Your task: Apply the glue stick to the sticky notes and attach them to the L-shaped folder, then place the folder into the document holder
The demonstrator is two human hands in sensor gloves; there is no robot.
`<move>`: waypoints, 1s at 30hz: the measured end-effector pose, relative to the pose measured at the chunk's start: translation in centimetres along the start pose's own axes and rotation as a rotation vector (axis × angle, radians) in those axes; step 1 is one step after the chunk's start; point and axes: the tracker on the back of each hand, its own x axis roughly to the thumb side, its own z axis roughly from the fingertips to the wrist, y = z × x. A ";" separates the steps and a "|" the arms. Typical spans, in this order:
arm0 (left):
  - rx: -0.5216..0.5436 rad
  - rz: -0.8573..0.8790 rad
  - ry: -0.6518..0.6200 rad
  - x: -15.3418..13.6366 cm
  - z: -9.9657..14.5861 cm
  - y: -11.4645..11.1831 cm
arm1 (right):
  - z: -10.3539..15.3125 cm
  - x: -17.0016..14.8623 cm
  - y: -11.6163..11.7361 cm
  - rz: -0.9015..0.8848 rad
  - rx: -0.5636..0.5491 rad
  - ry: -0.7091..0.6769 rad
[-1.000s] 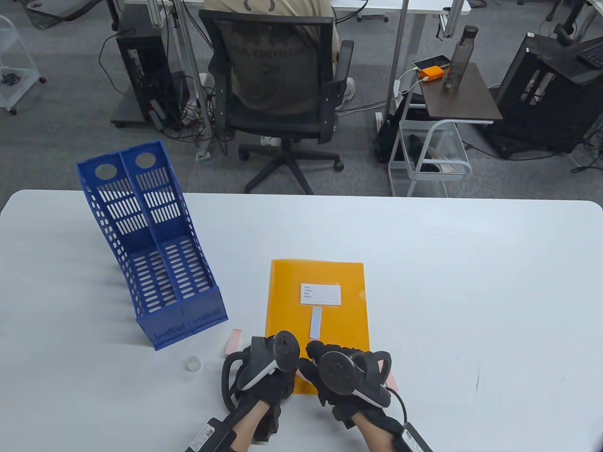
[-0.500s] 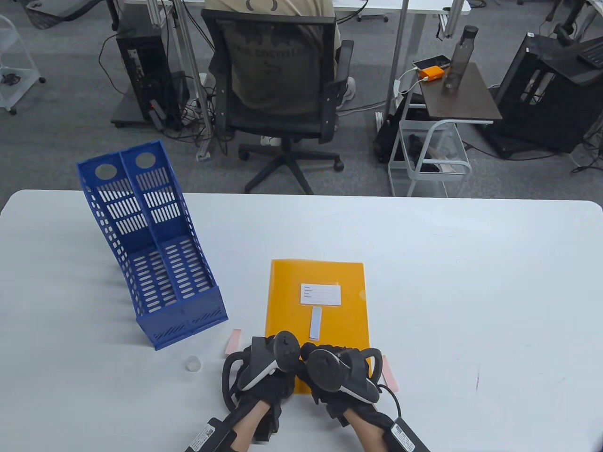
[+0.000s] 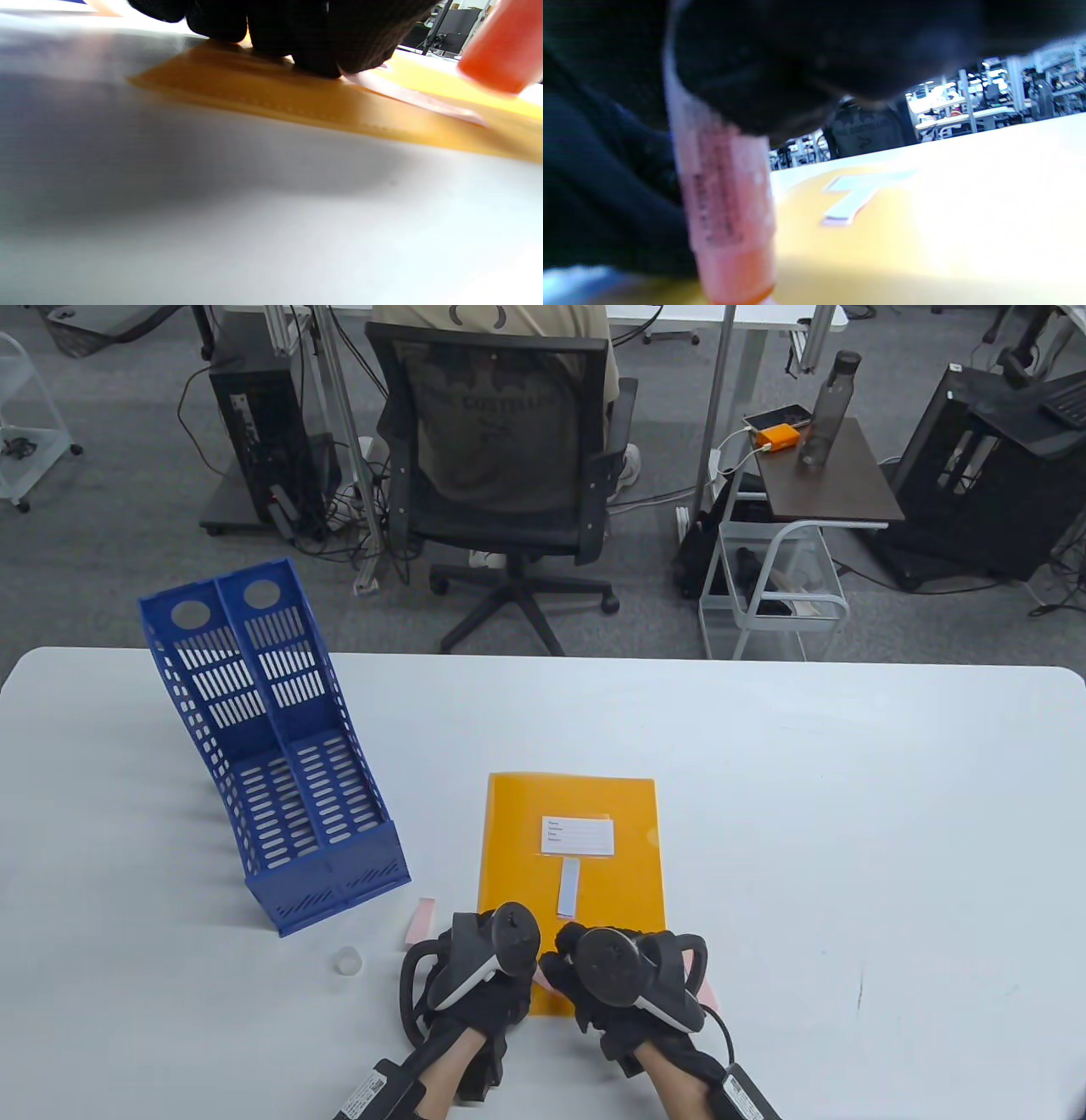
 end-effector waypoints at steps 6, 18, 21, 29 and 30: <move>0.001 -0.001 0.000 0.0 0.0 0.0 | 0.4 -3.6 -2.1 -0.202 -0.076 0.160; 0.002 0.012 -0.001 -0.2 0.1 -0.1 | -0.1 -6.7 -1.1 -0.333 -0.006 0.292; 0.002 0.012 -0.001 -0.2 0.1 -0.1 | -0.1 -6.9 -0.9 -0.349 -0.015 0.300; -0.005 0.008 -0.001 -0.2 0.1 -0.2 | 0.1 -8.4 0.2 -0.473 -0.041 0.373; -0.006 0.009 -0.001 -0.3 0.1 -0.2 | 0.2 -8.5 0.3 -0.502 -0.031 0.379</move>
